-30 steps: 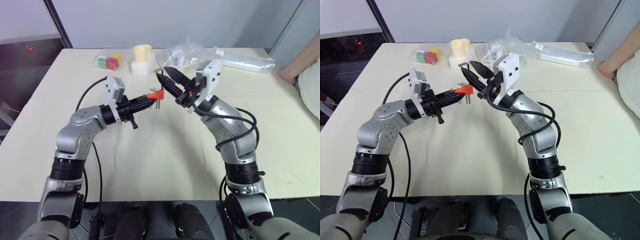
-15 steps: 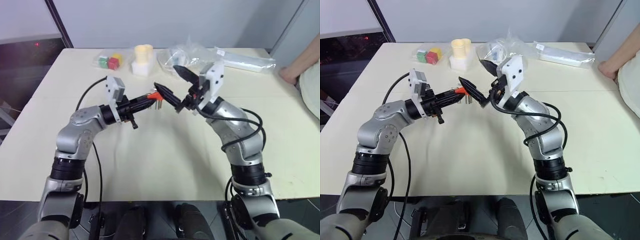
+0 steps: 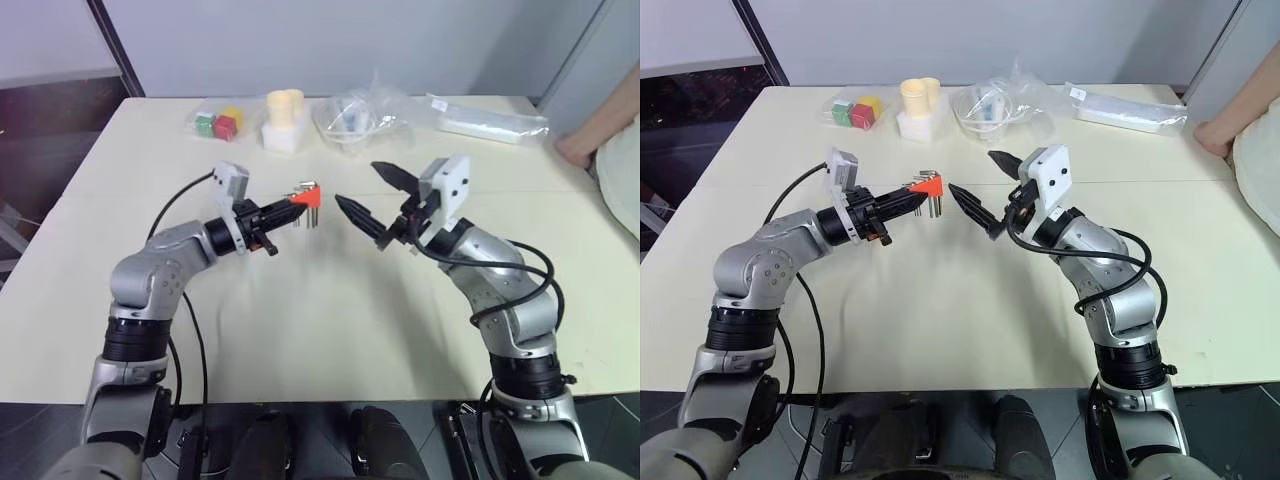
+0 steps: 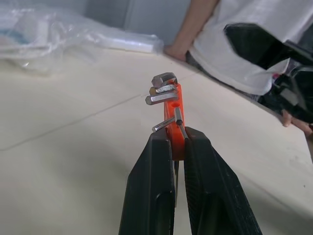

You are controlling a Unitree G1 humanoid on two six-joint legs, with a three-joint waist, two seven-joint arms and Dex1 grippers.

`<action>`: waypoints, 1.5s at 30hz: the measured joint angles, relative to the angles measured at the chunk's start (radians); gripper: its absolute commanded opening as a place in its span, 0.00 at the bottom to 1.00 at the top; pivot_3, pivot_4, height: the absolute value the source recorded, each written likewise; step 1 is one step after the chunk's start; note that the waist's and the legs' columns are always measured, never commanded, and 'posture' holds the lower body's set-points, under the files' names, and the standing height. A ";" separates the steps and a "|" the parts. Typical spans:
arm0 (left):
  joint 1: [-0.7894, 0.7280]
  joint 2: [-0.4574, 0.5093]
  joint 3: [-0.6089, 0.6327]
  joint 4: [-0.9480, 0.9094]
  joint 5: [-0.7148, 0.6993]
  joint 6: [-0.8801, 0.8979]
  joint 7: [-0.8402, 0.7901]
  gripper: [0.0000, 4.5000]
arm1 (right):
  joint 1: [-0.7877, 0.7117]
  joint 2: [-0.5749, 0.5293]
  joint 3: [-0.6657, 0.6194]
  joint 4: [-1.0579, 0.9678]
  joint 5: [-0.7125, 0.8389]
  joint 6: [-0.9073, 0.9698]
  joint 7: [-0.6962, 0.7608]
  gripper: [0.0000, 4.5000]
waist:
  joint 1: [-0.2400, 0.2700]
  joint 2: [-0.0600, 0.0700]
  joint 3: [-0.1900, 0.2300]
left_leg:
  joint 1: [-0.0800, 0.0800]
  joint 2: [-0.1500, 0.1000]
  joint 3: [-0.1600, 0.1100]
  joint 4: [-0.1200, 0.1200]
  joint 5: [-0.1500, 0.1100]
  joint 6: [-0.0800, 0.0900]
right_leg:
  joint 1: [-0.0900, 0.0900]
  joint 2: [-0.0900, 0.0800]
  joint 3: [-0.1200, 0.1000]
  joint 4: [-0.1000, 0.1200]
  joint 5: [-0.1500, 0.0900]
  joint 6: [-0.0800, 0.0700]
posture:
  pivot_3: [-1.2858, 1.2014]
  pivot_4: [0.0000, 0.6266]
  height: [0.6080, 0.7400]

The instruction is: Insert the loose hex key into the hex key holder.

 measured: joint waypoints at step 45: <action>0.338 0.234 0.221 -0.018 -0.064 0.238 0.150 0.99 | 0.060 -0.043 0.007 -0.038 -0.018 0.015 0.007 1.00 | -0.028 0.001 -0.005 | 0.019 0.002 0.000 -0.013 0.000 -0.001 | 0.012 -0.001 0.002 -0.002 -0.002 -0.004 | 0.52 0.24 1.00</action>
